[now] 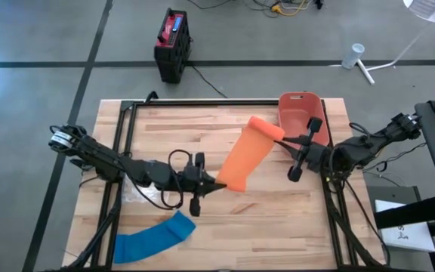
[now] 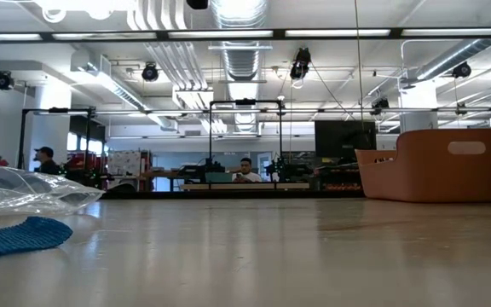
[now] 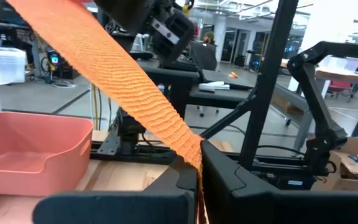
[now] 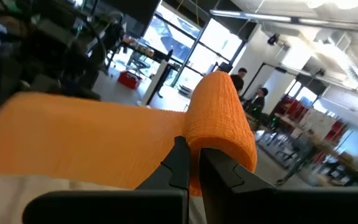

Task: Roll bandage
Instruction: Roll the orange bandage

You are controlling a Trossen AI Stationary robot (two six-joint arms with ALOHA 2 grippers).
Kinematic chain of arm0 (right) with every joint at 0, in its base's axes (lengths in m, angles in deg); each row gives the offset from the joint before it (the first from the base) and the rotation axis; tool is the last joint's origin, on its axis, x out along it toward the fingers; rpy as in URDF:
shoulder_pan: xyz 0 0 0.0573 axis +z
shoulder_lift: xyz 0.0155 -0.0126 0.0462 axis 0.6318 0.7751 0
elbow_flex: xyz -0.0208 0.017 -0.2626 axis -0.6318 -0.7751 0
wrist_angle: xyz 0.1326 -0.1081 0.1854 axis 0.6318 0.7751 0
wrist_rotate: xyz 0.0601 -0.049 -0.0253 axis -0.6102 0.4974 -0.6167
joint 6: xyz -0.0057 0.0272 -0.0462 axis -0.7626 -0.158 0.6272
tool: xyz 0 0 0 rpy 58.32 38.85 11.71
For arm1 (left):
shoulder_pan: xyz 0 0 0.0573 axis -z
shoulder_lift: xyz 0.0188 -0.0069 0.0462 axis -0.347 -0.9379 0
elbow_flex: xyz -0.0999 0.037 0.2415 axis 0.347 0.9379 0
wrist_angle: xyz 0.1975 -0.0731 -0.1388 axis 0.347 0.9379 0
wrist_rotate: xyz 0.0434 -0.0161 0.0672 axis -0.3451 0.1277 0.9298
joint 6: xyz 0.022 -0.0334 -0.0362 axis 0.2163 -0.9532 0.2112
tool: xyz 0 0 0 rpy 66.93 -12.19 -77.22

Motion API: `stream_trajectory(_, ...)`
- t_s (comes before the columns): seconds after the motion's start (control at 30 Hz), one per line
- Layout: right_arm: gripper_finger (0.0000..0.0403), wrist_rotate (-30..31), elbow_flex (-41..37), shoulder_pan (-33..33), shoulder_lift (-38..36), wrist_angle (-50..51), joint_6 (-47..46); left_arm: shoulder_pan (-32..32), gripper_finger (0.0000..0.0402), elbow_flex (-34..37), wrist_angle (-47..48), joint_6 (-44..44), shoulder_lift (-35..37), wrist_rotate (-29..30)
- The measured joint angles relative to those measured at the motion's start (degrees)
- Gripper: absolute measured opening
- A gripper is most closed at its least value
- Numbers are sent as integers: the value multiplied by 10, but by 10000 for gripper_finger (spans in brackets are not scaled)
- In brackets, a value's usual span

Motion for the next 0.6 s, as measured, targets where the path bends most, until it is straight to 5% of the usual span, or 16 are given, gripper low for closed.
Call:
stream_trajectory(0.3,9,6,-1,-2,-13,61,8,2,0,0,-17,-8,1,3)
stream_trajectory(0.6,9,13,-11,-10,-4,91,4,6,0,0,-142,-29,-13,-40)
